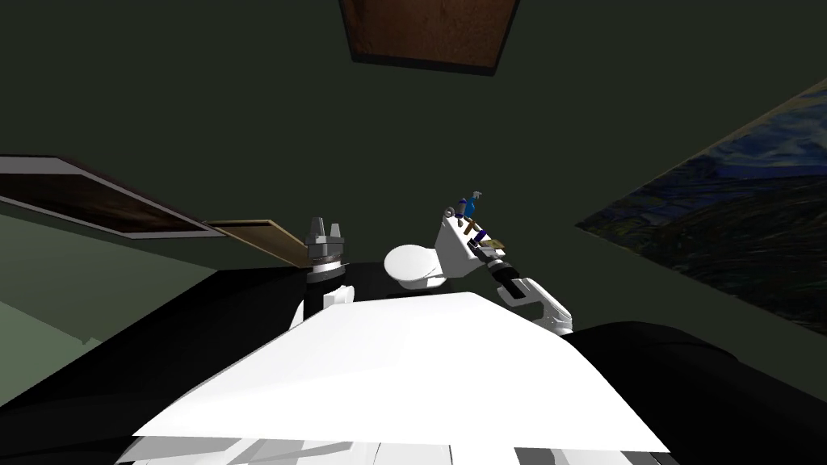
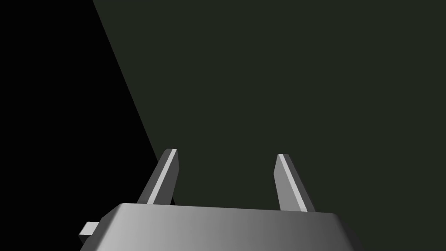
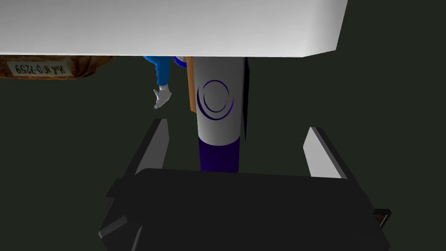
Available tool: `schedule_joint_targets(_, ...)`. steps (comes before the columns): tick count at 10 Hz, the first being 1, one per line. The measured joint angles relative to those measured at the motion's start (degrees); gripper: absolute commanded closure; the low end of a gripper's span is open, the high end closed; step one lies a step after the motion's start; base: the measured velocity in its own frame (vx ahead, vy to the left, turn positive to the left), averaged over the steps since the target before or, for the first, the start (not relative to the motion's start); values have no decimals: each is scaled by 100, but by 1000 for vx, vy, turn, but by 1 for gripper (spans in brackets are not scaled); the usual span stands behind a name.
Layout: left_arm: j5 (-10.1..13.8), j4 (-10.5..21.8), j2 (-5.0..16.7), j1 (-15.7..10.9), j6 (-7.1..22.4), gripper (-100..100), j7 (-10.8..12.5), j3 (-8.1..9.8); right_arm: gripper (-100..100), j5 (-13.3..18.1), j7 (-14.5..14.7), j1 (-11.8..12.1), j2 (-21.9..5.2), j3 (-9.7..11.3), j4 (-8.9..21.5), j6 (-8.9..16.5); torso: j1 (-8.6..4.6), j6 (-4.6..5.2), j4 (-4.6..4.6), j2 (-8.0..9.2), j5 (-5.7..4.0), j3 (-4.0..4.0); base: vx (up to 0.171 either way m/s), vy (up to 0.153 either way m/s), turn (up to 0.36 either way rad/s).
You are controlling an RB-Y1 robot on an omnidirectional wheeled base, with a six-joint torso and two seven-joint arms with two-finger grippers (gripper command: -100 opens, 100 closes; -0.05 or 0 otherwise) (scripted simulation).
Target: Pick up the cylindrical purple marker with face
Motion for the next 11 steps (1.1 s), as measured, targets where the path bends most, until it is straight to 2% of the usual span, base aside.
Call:
schedule_joint_targets(1, 0, 0, 0, 0, 0, 0, 0, 0, -100, -67, 55, -178, -12, 81, 183, -82, 0, 3, 5, 17, 1, 11, -57, 8, -5)
schedule_joint_targets(3, 0, 0, 0, 1, 0, 0, 0, 0, -100, -84, 89, -437, -5, 126, 448, -77, -5, 3, 1, -7, 0, -1, 0, 3, -1)
schedule_joint_targets(4, 0, 0, 0, 1, 0, 0, 0, 0, -100, -85, 89, -481, 0, 126, 574, -80, -6, 3, -2, -16, 0, -7, -71, 24, 30)
schedule_joint_targets(6, 0, 0, 0, 0, 0, 0, 0, 0, -100, -255, 230, -785, -24, 343, 908, -294, 4, 3, 5, 16, 2, 11, -84, 20, 6)
schedule_joint_targets(8, 0, 0, 0, 1, 0, 0, 0, 0, -100, -290, 242, -1126, -55, 378, 1258, -323, -8, 3, 1, -6, 0, -1, -5, -8, 1)
schedule_joint_targets(9, 0, 0, 0, 1, 0, 0, 0, 0, -100, -283, 256, -1176, -31, 376, 1421, -335, -10, 4, -2, -14, -1, -6, -79, 16, 27)
schedule_joint_targets(11, 0, 0, 0, 0, 0, 0, 0, 0, -100, -466, 376, -1520, -99, 603, 1815, -517, 0, 3, 5, 14, 1, 10, -77, 15, 7)
